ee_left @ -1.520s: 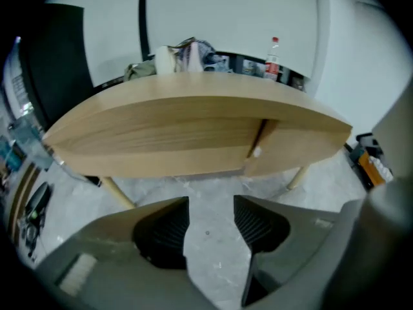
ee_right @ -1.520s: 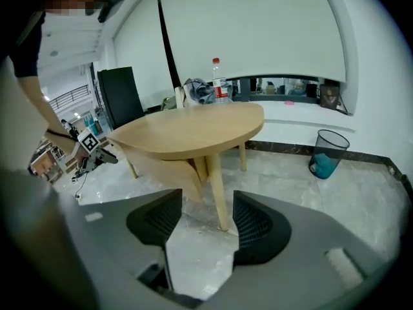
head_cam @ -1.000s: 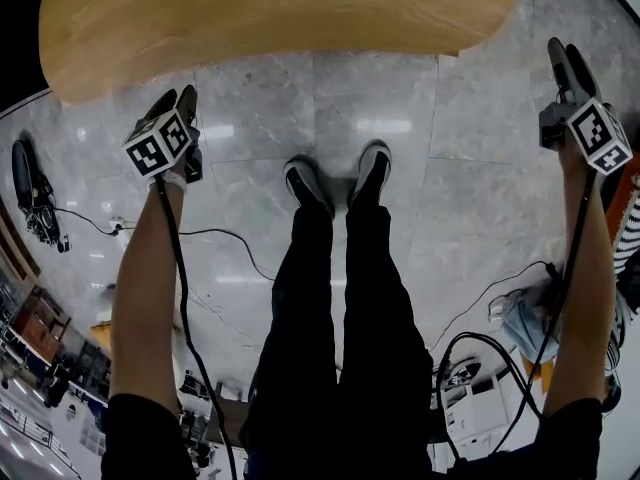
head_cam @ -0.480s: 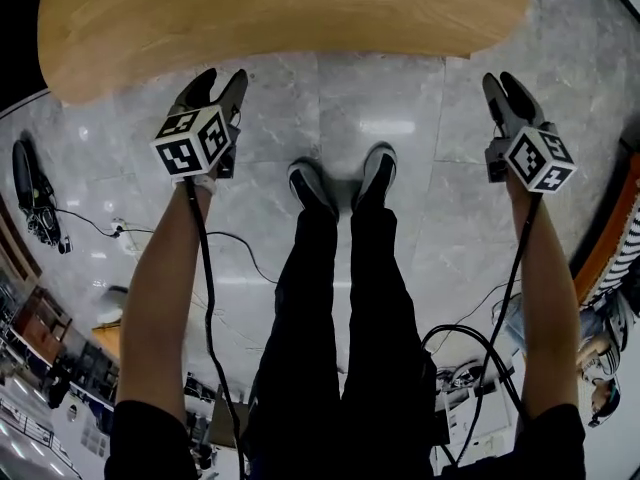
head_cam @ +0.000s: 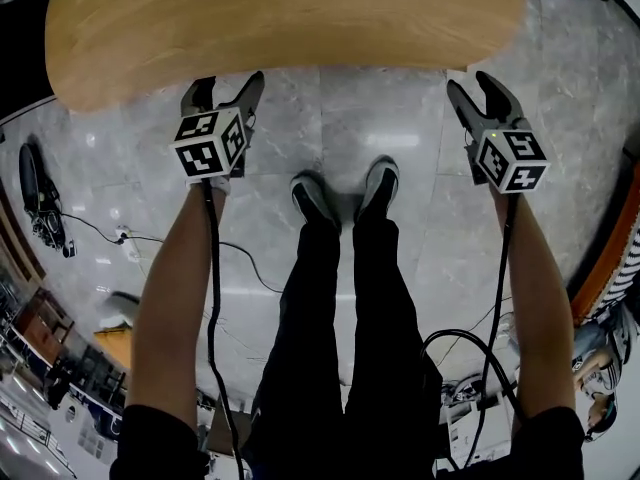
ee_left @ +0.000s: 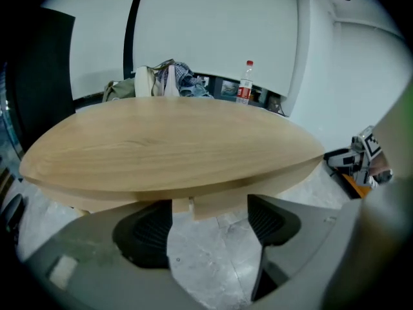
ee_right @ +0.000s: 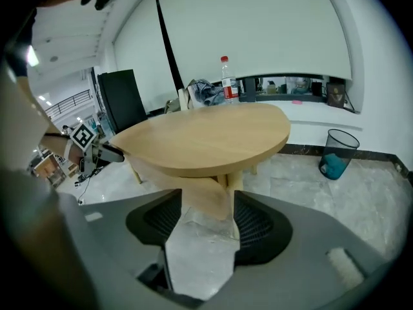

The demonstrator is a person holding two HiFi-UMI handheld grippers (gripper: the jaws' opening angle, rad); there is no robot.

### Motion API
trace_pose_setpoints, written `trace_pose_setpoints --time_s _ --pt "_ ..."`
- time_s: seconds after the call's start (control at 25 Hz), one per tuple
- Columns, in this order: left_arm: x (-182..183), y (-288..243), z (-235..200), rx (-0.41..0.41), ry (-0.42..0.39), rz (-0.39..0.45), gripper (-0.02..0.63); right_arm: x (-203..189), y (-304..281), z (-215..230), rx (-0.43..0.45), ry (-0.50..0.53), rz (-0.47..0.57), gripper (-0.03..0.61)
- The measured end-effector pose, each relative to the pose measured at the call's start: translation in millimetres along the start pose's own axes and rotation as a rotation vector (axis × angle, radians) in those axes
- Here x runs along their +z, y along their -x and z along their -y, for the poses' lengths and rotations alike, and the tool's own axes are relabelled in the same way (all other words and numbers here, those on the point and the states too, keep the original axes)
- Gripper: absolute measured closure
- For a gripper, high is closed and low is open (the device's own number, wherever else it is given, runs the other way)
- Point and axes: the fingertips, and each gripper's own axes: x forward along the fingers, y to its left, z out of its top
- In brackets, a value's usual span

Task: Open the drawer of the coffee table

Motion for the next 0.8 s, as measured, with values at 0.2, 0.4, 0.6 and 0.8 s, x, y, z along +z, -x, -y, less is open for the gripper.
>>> trace_pose_setpoints --time_s 0.2,0.4,0.6,0.8 --pt "1.6 -15.2 13.3 -0.053 0.022 -0.003 0.239 -1.4 -24.7 -6.2 0.027 0.038 -0.035 0.281" --pt "3.0 -16.1 17.6 -0.075 0.027 0.005 0.229 2.8 -33.5 -16.6 0.054 0.023 -0.031 0.27" --pt "-0.9 -10.5 22.1 -0.104 0.027 -0.004 0.229 2.9 -30.9 -19.6 0.041 0.007 -0.018 0.256" --pt "-11.0 -2.0 26.2 -0.106 0.064 -0.003 0.228 -3.5 -23.2 -24.0 0.032 -0.038 -0.016 0.256"
